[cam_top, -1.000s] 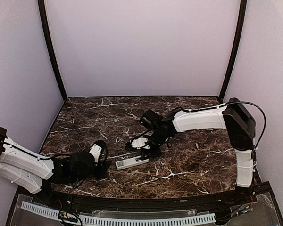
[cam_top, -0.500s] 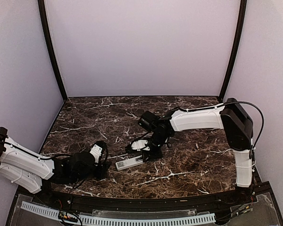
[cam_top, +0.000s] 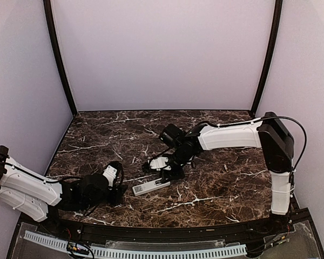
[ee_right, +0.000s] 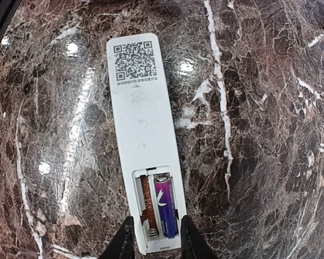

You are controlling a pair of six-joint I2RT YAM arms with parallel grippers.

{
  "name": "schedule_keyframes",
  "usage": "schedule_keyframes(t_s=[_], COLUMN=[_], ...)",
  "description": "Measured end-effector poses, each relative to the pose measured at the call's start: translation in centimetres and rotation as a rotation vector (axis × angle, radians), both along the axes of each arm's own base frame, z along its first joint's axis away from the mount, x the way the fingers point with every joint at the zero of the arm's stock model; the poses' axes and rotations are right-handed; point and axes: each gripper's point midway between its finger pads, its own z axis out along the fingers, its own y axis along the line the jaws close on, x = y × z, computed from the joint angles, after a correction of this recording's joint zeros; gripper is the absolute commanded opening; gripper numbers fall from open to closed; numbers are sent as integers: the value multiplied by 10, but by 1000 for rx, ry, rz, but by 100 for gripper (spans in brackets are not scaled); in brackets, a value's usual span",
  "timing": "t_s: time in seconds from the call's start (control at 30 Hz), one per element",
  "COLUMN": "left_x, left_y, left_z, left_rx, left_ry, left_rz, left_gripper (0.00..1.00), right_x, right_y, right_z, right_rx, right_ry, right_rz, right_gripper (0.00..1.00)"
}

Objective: Load the batteries into the remote control
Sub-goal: Pick up the battery from the battery compartment.

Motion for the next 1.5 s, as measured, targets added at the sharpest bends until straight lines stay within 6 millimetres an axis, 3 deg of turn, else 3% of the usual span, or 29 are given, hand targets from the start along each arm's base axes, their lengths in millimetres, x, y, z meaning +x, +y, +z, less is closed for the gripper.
schedule_keyframes(t_s=[0.27, 0.6, 0.67, 0.87, 1.2, 1.5], left_x=[0, 0, 0, 0, 0, 0], left_y=[0, 0, 0, -1, -1, -1], left_z=[0, 0, 0, -1, 0, -1], left_rx=[0, 0, -1, -1, -2, 4], left_ry=[0, 2, 1, 2, 1, -2], left_rz=[-1, -2, -2, -2, -3, -7], left_gripper=[55, 55, 55, 55, 55, 54], right_x=[1, -3, -7, -7, -8, -11], right_y=[-3, 3, 2, 11, 9, 5], right_z=[-16, -18, -29, -28, -23, -22], right_rx=[-35, -43, -76, -100, -128, -152], right_ry=[-4, -21, -30, -68, -71, -45], right_rz=[12, 32, 45, 62, 59, 20], right_gripper=[27, 26, 26, 18, 2, 5])
